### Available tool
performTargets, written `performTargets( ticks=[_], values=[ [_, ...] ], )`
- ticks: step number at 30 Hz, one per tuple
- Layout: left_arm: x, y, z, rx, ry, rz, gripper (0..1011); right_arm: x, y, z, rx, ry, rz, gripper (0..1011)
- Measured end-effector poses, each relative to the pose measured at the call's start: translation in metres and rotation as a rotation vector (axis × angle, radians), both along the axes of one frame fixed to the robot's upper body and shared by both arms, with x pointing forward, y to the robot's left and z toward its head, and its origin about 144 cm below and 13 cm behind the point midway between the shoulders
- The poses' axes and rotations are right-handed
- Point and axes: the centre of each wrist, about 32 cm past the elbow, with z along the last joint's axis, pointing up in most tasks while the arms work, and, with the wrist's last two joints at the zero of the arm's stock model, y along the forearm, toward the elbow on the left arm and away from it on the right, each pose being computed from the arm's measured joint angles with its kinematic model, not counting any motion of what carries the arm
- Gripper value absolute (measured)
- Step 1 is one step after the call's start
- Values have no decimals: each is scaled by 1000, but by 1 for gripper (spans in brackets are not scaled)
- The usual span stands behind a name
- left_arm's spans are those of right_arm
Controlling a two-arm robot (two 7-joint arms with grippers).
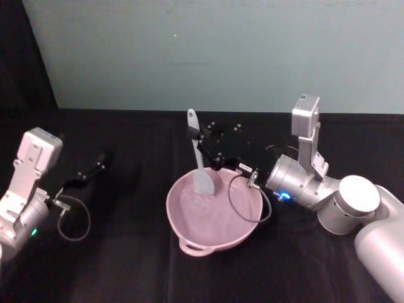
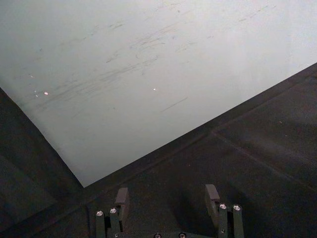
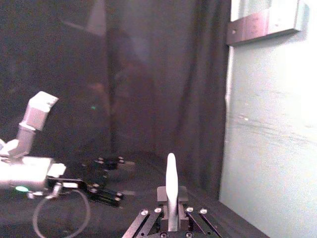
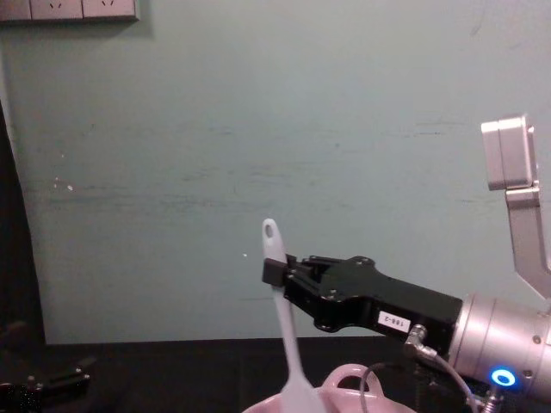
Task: Use the one hand to pick up the spoon and stir the clear water in the bowl.
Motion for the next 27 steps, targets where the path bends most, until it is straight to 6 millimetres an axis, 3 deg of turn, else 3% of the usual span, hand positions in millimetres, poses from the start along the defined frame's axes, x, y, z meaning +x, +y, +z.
performTargets(
  ticks=[9,16,27],
  values=[
    [0,0,0,0,0,0,1005,-6,-20,1,-36,-10,-78,112],
    [0,0,0,0,0,0,1005,-24,-35,6,-38,-7,-87,112],
    [0,0,0,0,0,0,1005,-41,-24,8,-2,35,43,112]
  ],
)
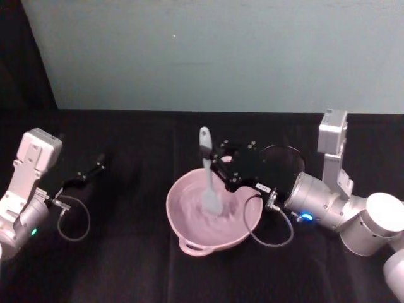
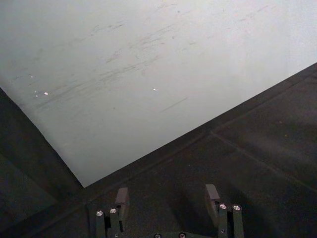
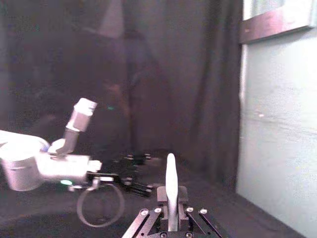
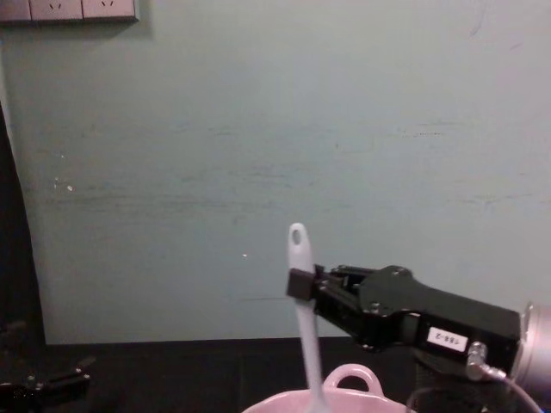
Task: Use the one hand to pick up the spoon and stir the clear water in the bowl.
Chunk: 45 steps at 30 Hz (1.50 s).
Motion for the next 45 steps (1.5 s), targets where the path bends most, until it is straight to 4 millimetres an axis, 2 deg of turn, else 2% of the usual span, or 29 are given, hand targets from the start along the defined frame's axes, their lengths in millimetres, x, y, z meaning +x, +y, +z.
performTargets(
  ticks=[9,17,24,34,45],
  values=[
    [0,0,0,0,0,0,1005,10,24,1,21,32,114,112],
    [0,0,0,0,0,0,1005,26,32,-2,17,16,75,112],
    [0,0,0,0,0,0,1005,33,24,-5,2,0,-25,112],
    [0,0,0,0,0,0,1005,23,3,2,-23,-21,-138,112],
    [0,0,0,0,0,0,1005,10,-11,28,70,56,-142,112]
  ],
)
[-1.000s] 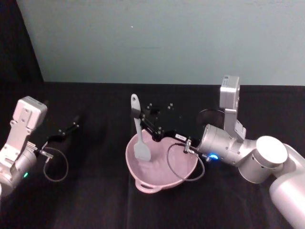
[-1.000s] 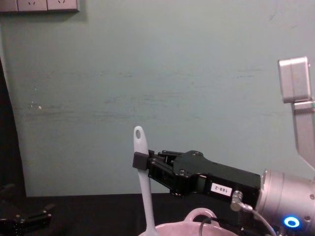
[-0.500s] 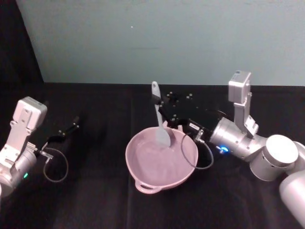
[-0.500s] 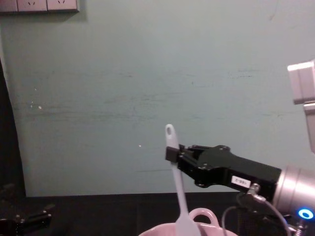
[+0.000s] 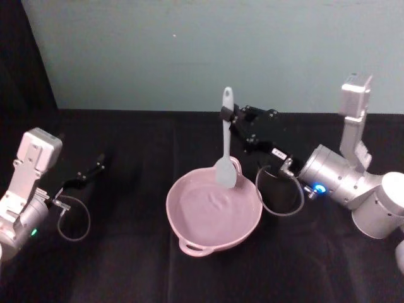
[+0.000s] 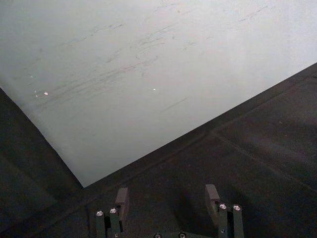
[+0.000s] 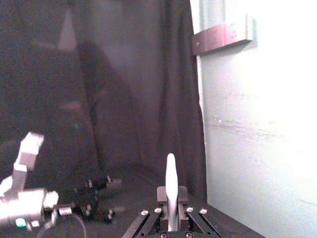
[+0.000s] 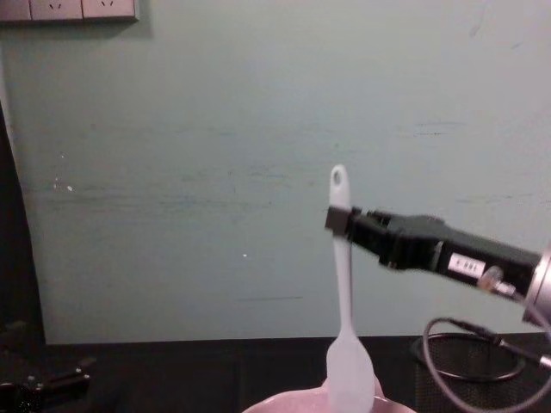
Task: Use the one hand to pick up the spoon and stir the clear water in the bowl.
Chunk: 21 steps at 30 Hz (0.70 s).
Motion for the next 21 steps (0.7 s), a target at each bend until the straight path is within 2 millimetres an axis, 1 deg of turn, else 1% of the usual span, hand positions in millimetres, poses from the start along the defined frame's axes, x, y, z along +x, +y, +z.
performTargets(
  ticks=[1,2,5,8,11,12,16,20,21],
  values=[
    [0,0,0,0,0,0,1005,-1,-2,5,28,16,0,112],
    [0,0,0,0,0,0,1005,-1,-2,5,28,16,0,112],
    [0,0,0,0,0,0,1005,-4,-9,18,115,69,-11,112],
    [0,0,0,0,0,0,1005,-5,-15,25,174,109,-21,112],
    [0,0,0,0,0,0,1005,-6,-27,34,250,152,-46,112],
    [0,0,0,0,0,0,1005,-6,-27,34,250,152,-46,112],
    [0,0,0,0,0,0,1005,-9,-38,38,301,168,-89,112],
    [0,0,0,0,0,0,1005,-18,-53,39,358,188,-173,112],
    [0,0,0,0,0,0,1005,-18,-53,39,358,188,-173,112]
  ],
)
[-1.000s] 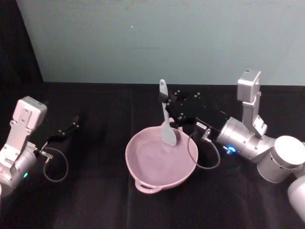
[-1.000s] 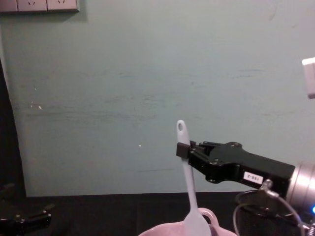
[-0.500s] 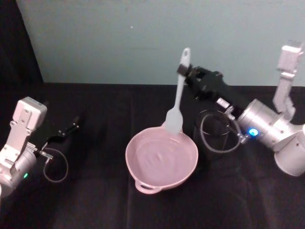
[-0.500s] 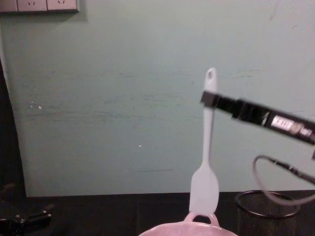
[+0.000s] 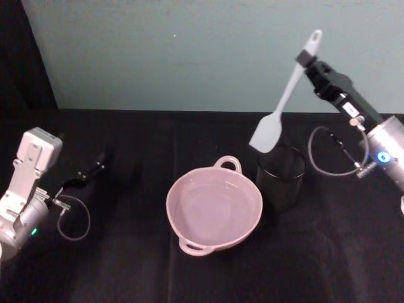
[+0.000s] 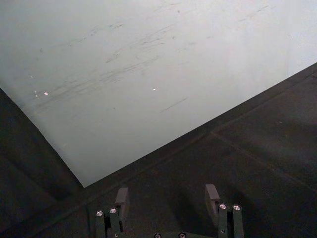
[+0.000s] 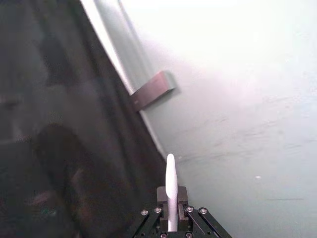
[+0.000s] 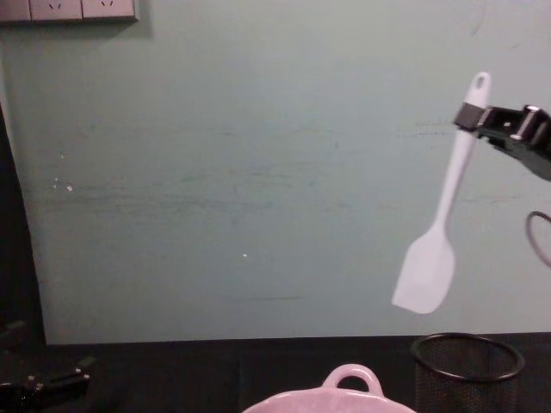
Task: Use the one hand to pick up the spoon and stir the clear water in the bowl.
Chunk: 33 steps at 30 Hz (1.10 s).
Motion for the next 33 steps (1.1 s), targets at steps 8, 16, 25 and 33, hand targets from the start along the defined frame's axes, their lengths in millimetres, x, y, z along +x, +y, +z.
performTargets(
  ticks=[8,16,25,33],
  values=[
    [0,0,0,0,0,0,1005,-12,-9,-13,100,68,-92,112],
    [0,0,0,0,0,0,1005,-19,-8,-28,181,129,-182,112],
    [0,0,0,0,0,0,1005,-28,-8,-44,233,226,-238,112],
    [0,0,0,0,0,0,1005,-27,-4,-57,237,277,-249,112]
  ],
)
